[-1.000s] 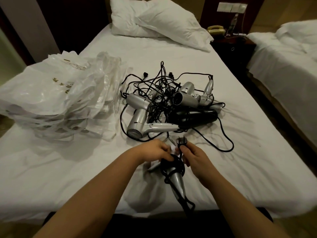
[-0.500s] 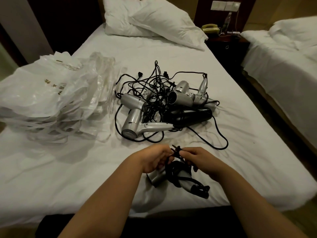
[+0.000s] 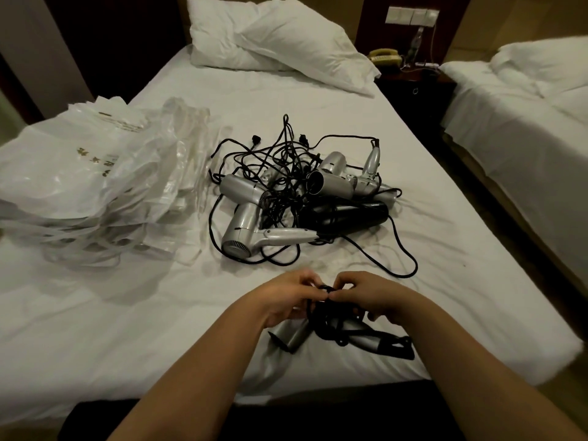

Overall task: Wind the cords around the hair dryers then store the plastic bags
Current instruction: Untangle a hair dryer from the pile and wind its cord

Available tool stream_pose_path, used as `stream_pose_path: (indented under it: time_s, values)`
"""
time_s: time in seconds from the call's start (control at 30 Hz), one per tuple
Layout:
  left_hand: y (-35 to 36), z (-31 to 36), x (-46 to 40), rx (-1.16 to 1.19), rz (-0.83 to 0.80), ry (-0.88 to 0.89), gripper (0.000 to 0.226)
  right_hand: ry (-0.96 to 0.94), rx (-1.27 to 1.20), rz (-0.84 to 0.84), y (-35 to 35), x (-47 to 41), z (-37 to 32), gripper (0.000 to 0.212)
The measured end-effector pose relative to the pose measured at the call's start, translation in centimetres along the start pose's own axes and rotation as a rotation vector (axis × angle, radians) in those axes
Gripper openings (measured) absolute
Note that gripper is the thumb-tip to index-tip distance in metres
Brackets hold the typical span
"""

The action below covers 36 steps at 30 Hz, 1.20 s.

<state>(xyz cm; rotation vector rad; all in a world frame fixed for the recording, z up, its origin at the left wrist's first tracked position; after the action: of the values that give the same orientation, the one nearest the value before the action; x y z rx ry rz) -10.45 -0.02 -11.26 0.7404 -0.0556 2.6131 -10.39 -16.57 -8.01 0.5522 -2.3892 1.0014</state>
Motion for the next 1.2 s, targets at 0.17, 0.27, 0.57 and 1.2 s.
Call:
stream_pose_path:
  time_s: [0.17,0.27,0.57,1.2]
  values:
    - [0.2,0.4,0.0,-0.034,0.078,0.092,0.014,-0.010,0.170,0.270,2.0,-0.3,0.6,0.025]
    - [0.5,-0.2,-0.3,-0.176,0.074,0.109,0.031,-0.055,0.217,0.355,3.2,-0.7,2.0,0.017]
    - [1.7,-1.3,-1.5,-1.055,0.285,0.433,0.034,-0.141,-0.055,0.357,4.5,-0.6,4.5,0.023]
    - [-3.4,-0.5,0.5,-1.002,0.351,0.478,0.024,-0.014,0.030,0.019,5.9,-0.3,2.8,0.043]
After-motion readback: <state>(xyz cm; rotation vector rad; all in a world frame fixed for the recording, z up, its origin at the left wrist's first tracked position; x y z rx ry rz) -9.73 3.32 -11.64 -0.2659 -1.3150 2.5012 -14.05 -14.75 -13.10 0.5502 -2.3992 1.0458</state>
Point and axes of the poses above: each hand's wrist, its own x-axis away from the middle knuckle, its own y-axis out of the palm, z = x × y, the point moved 1 cm from there along -x, towards the middle knuckle, and after that the axes turned 4 degrees about z, right-handed, at the moved point
